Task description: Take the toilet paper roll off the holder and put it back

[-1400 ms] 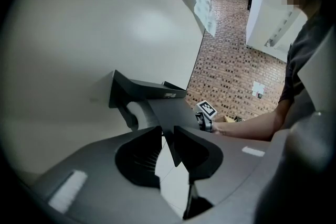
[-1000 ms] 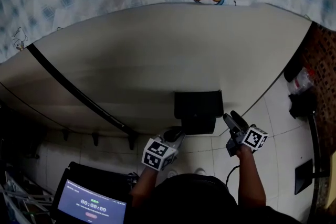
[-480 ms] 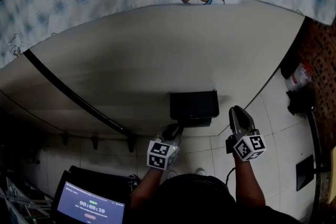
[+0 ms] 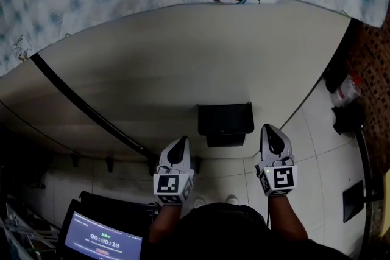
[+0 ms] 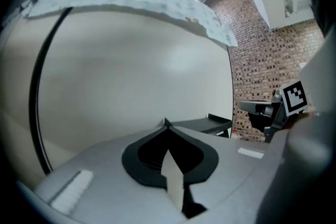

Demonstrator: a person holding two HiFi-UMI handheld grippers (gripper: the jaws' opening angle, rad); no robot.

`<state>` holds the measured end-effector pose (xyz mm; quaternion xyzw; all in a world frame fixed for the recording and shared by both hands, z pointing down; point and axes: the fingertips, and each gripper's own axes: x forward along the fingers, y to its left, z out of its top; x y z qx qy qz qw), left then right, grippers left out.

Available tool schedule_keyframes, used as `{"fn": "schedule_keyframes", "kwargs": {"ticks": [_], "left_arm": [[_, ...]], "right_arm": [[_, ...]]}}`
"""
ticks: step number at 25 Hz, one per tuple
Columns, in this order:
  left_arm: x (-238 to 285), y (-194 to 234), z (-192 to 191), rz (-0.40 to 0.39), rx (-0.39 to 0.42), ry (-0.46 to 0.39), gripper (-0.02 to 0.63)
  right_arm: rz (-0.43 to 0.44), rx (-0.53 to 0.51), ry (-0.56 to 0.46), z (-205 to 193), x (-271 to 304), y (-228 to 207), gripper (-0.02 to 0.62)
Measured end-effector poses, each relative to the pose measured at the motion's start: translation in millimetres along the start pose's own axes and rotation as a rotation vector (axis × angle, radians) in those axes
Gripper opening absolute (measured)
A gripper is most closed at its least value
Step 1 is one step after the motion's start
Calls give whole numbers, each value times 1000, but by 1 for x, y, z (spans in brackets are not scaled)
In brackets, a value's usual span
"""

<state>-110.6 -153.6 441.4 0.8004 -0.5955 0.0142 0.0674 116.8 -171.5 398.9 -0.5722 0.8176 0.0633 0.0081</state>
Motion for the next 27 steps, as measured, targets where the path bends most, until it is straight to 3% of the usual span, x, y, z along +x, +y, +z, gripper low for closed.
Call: {"fn": "schedule_keyframes", "kwargs": {"ticks": [5, 11, 17, 27], "left_arm": [[-17, -9, 38, 33, 102, -118, 17], [-26, -20, 33, 12, 101, -110, 17], [-32, -22, 32, 31, 153, -106, 18], [-39, -32, 34, 9, 162, -116, 17]], "right_arm": [[47, -39, -45, 19, -4, 31, 2], [64, -40, -85, 29, -13, 47, 2], [-9, -47, -141, 43, -27, 44, 2], [-15, -46, -137, 40, -38, 48, 2]]}}
